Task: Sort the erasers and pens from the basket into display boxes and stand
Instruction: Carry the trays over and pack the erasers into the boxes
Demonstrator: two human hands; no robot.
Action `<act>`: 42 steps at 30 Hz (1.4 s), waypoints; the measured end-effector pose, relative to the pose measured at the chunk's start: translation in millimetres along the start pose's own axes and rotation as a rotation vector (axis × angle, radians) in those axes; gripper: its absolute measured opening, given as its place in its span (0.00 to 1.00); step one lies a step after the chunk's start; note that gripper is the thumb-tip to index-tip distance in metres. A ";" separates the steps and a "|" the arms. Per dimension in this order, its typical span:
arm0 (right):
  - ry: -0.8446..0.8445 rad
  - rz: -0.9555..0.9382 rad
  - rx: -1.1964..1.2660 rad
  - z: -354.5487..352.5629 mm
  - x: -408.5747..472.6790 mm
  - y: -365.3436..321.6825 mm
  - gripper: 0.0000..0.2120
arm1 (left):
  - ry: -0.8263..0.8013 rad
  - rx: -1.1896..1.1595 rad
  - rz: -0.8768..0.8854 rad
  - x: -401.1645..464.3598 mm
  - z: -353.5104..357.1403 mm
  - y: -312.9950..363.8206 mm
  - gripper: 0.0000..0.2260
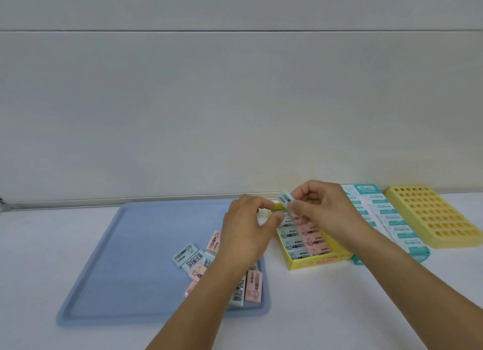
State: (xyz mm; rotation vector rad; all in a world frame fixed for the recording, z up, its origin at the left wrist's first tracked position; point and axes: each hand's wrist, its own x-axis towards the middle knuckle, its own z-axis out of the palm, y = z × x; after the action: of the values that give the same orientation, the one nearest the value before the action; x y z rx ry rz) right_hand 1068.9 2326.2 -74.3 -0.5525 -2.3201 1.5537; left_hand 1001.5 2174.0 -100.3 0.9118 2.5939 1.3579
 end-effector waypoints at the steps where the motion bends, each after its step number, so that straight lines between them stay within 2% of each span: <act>1: -0.006 0.062 0.193 2.0 -0.3 0.8 0.03 | -0.016 -0.057 0.008 1.8 -0.3 1.9 0.02; 4: -0.077 0.116 0.478 7.2 -2.2 1.1 0.04 | -0.030 -0.315 0.004 4.4 -2.0 10.8 0.04; 6: -0.060 0.080 0.453 7.6 -2.7 -2.0 0.02 | -0.039 -0.500 -0.057 5.0 -3.8 15.6 0.04; 7: -0.019 0.013 0.346 5.7 -2.8 -2.9 0.04 | -0.052 -0.562 -0.088 5.2 -4.6 16.7 0.05; 9: 0.084 -0.254 -0.078 -3.4 -2.5 -3.1 0.11 | -0.073 -0.527 -0.114 7.4 -8.2 14.9 0.05; 11: 0.024 -0.598 -0.500 -13.6 -0.7 -1.8 0.20 | -0.142 -0.375 -0.098 12.9 -12.6 10.7 0.07; 13: -0.061 -0.816 -0.762 -20.0 4.2 1.4 0.17 | -0.243 -0.248 -0.068 17.2 -16.2 10.4 0.09; 15: -0.068 -0.893 -0.877 -22.0 5.9 -2.1 0.12 | -0.269 -0.188 -0.066 19.4 -18.7 12.0 0.10; 18: -0.072 -0.873 -0.988 -21.6 7.6 -3.1 0.10 | -0.205 -0.212 -0.080 16.1 -17.6 13.2 0.07; 19: -0.061 -0.824 -0.999 -21.1 9.4 -1.2 0.10 | -0.167 -0.160 -0.084 13.5 -15.8 12.4 0.10; 23: -0.101 -0.523 -0.888 -11.3 17.4 6.9 0.11 | -0.198 0.314 -0.071 -0.2 -5.3 10.9 0.36; 26: -0.164 -0.458 -0.909 -0.4 21.4 14.3 0.11 | -0.243 0.338 -0.057 -2.1 3.7 5.4 0.44; 33: -0.233 -0.494 -1.216 2.5 29.6 11.7 0.11 | -0.194 0.351 -0.009 -2.9 8.9 -4.5 0.37; 36: -0.253 -0.459 -1.211 7.9 30.7 7.7 0.12 | -0.190 0.428 0.035 -2.5 8.8 -4.5 0.30; 38: -0.221 -0.451 -1.124 2.6 28.1 8.6 0.12 | -0.187 0.500 0.097 -3.3 6.6 -4.1 0.29; 40: -0.139 -0.439 -1.001 -12.1 25.1 10.7 0.11 | -0.174 0.562 0.207 -4.0 5.8 -3.3 0.32; 42: -0.122 -0.422 -1.059 -27.9 23.7 13.4 0.11 | -0.217 0.605 0.284 -3.7 8.3 -4.5 0.34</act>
State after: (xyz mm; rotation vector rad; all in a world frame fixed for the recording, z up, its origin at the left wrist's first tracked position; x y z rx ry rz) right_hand 1062.3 2364.6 -75.6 -0.1279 -2.9603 0.0938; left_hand 1005.1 2176.0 -109.5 1.4512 2.8066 0.4430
